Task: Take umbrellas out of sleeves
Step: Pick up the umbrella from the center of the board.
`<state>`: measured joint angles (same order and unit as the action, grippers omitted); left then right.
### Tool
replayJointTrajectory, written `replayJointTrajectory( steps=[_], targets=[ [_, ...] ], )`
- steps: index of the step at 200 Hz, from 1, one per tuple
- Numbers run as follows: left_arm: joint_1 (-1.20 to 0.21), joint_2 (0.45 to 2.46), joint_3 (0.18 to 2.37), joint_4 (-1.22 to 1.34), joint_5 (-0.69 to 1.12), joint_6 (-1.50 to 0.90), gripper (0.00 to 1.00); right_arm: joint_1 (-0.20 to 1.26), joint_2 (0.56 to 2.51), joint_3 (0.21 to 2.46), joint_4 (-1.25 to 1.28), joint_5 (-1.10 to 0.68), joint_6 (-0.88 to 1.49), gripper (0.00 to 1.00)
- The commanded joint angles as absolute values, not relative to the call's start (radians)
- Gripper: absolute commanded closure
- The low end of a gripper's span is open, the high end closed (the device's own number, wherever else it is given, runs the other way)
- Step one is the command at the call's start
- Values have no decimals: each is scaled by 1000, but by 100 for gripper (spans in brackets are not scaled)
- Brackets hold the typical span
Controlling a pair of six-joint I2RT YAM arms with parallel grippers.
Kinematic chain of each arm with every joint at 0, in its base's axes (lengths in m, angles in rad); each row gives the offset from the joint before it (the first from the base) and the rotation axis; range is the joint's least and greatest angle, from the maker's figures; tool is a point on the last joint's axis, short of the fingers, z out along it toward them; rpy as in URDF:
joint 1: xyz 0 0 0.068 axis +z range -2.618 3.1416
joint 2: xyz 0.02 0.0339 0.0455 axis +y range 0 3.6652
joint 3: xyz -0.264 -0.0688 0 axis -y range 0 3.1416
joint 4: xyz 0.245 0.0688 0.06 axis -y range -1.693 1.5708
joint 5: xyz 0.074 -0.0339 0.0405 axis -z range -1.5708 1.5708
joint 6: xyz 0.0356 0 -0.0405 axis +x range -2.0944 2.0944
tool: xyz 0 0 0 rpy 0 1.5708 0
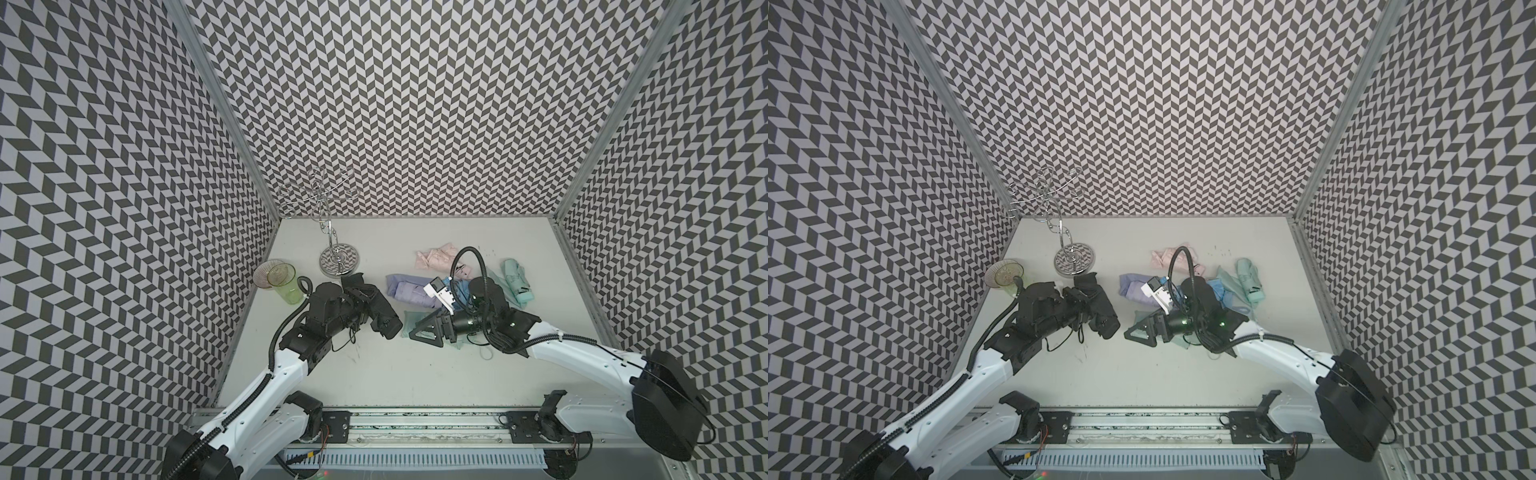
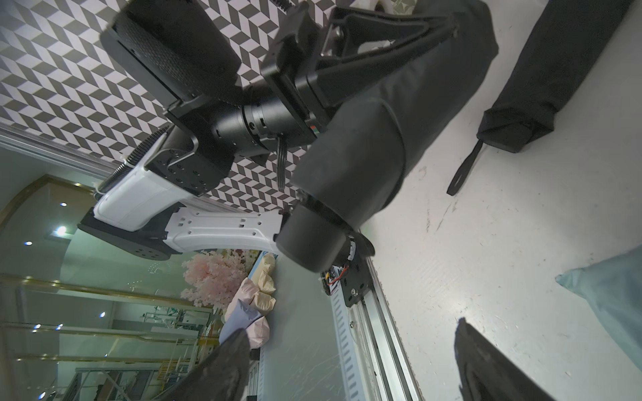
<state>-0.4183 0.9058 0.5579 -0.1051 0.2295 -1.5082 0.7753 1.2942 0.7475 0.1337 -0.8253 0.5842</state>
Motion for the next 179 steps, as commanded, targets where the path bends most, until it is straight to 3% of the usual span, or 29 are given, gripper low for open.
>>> replayJointTrajectory(
  steps=[1, 81, 179],
  targets=[
    [-415, 907, 580, -35, 233, -1532, 87, 798, 1326, 802, 208, -800, 575, 8],
    [-416, 909, 590, -40, 230, -1529, 88, 846, 1461, 907, 182, -755, 573, 8],
    [-416, 907, 603, -43, 211, -1542, 88, 861, 1545, 971, 197, -696, 630, 27]
  ],
)
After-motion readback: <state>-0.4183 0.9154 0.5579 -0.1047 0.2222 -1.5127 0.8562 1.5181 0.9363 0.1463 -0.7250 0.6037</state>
